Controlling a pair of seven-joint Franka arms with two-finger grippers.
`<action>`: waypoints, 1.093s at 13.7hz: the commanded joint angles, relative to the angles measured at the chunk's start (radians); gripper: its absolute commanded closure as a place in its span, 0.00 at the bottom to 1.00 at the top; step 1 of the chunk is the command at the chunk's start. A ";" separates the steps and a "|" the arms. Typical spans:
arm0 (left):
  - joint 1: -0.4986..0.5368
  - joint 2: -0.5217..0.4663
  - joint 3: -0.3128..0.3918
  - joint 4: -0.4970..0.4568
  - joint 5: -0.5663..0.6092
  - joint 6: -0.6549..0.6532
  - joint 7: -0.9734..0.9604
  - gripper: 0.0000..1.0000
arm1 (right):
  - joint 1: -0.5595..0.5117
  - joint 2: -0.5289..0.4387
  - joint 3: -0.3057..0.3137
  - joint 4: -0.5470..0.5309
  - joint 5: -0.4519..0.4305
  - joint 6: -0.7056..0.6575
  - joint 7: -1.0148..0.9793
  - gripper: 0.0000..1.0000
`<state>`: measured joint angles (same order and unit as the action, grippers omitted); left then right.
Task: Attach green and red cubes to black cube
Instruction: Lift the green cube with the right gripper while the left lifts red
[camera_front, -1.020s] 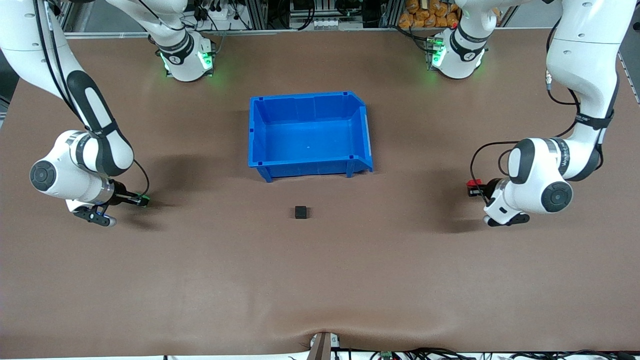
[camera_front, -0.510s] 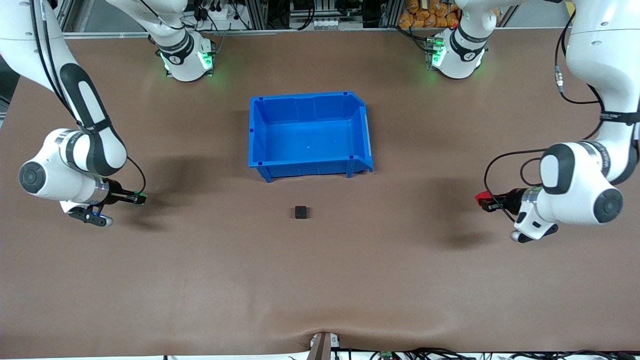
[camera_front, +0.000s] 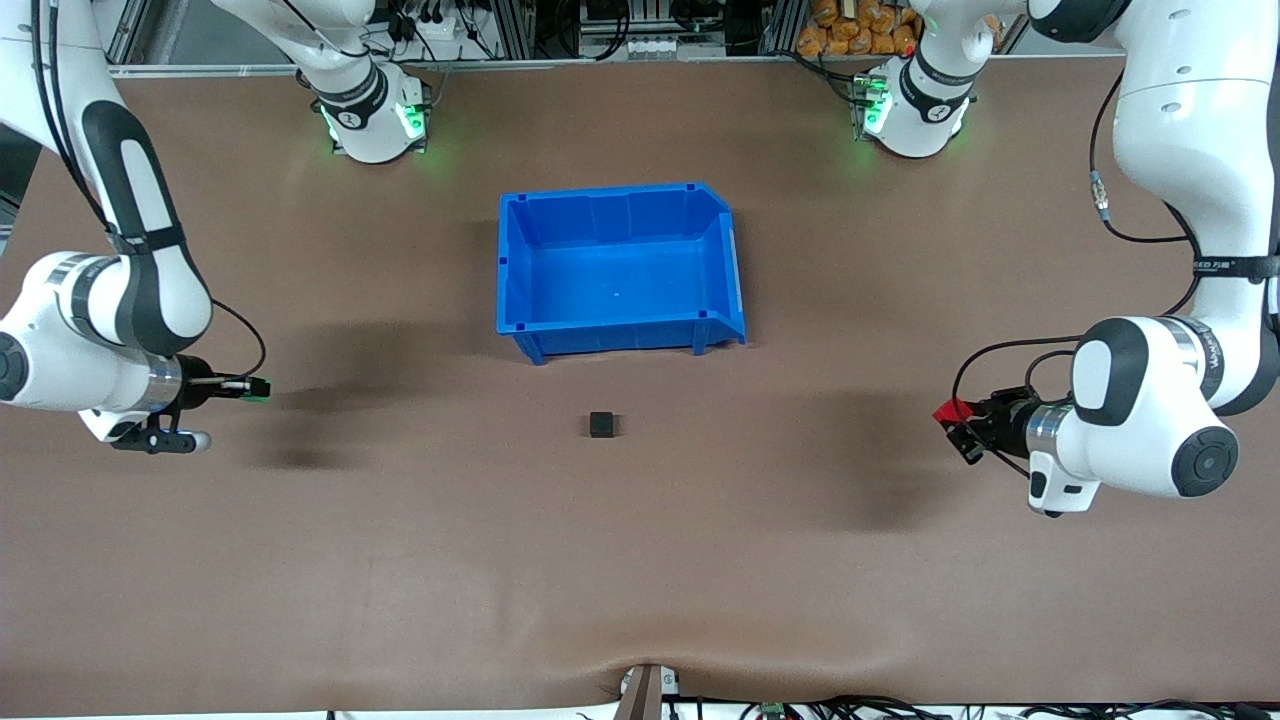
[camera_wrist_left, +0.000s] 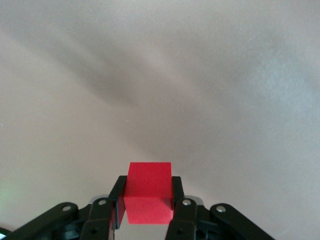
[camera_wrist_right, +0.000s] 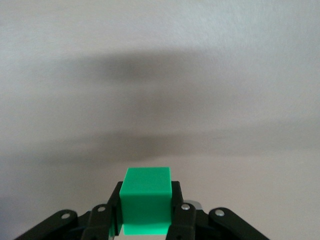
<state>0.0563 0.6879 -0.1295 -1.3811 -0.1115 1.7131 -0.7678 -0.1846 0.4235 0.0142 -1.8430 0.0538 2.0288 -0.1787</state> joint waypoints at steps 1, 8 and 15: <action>-0.007 0.018 0.002 0.042 -0.088 -0.009 -0.108 1.00 | 0.019 -0.040 0.003 0.005 -0.032 -0.031 -0.074 1.00; -0.116 0.028 0.001 0.040 -0.185 0.120 -0.442 1.00 | 0.016 -0.054 0.003 0.059 -0.037 -0.051 -0.618 1.00; -0.248 0.065 0.002 0.036 -0.237 0.273 -0.649 1.00 | 0.022 -0.042 0.004 0.097 -0.034 -0.045 -0.967 1.00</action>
<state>-0.1692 0.7436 -0.1365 -1.3673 -0.3173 1.9658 -1.3889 -0.1652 0.3792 0.0159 -1.7634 0.0323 1.9938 -1.0821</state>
